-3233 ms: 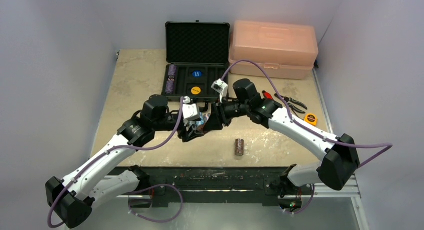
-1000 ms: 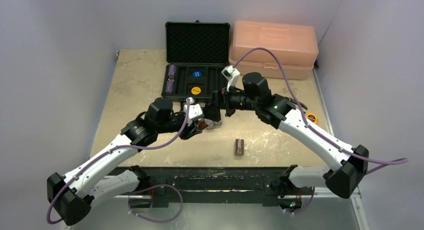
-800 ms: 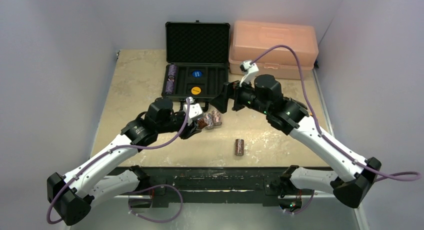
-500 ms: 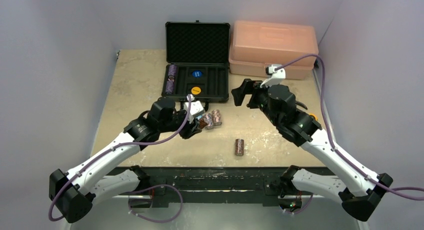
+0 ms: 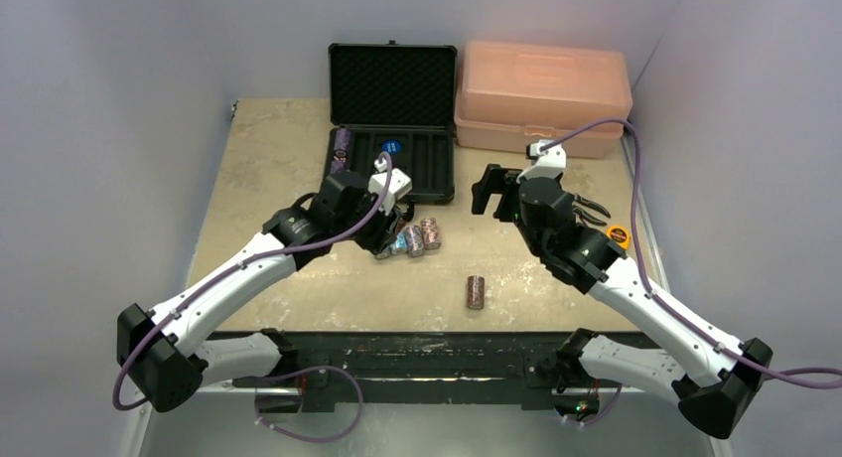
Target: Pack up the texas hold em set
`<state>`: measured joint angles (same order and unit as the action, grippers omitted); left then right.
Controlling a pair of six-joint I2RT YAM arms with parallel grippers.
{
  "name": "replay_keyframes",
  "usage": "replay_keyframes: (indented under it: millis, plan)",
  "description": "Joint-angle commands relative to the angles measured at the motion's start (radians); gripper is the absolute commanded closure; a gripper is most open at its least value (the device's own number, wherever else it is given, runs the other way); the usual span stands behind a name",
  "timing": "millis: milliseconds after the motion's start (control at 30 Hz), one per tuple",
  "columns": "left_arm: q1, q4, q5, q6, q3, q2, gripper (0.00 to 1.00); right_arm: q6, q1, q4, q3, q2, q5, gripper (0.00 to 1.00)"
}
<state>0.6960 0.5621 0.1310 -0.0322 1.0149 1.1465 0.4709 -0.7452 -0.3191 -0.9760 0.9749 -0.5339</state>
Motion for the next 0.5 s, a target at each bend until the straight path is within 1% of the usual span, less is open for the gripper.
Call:
replay_keyframes:
  millis: [0, 33, 100, 200, 367, 467]
  plan:
    - [-0.002, 0.003, -0.242, -0.11, 0.108, 0.031, 1.0, -0.009, 0.001, 0.039, 0.01, 0.014, -0.031, 0.01]
    - [-0.004, 0.009, -0.293, -0.147, 0.121, 0.037, 1.0, -0.01, 0.001, 0.04, 0.013, 0.014, -0.033, 0.01]
    - [-0.004, 0.036, -0.341, -0.186, 0.15, 0.049, 1.0, -0.014, 0.001, 0.042, 0.023, 0.012, -0.036, 0.01]
    - [-0.004, 0.094, -0.317, -0.147, 0.213, 0.056, 1.0, -0.013, 0.001, 0.047, 0.039, 0.011, -0.033, 0.01]
    - [-0.006, 0.128, -0.311, -0.128, 0.251, 0.072, 1.0, -0.005, 0.001, 0.052, 0.058, 0.014, -0.023, 0.01]
    - [-0.013, 0.199, -0.401, -0.172, 0.32, 0.121, 1.0, -0.007, 0.003, 0.057, 0.067, 0.013, -0.026, 0.01]
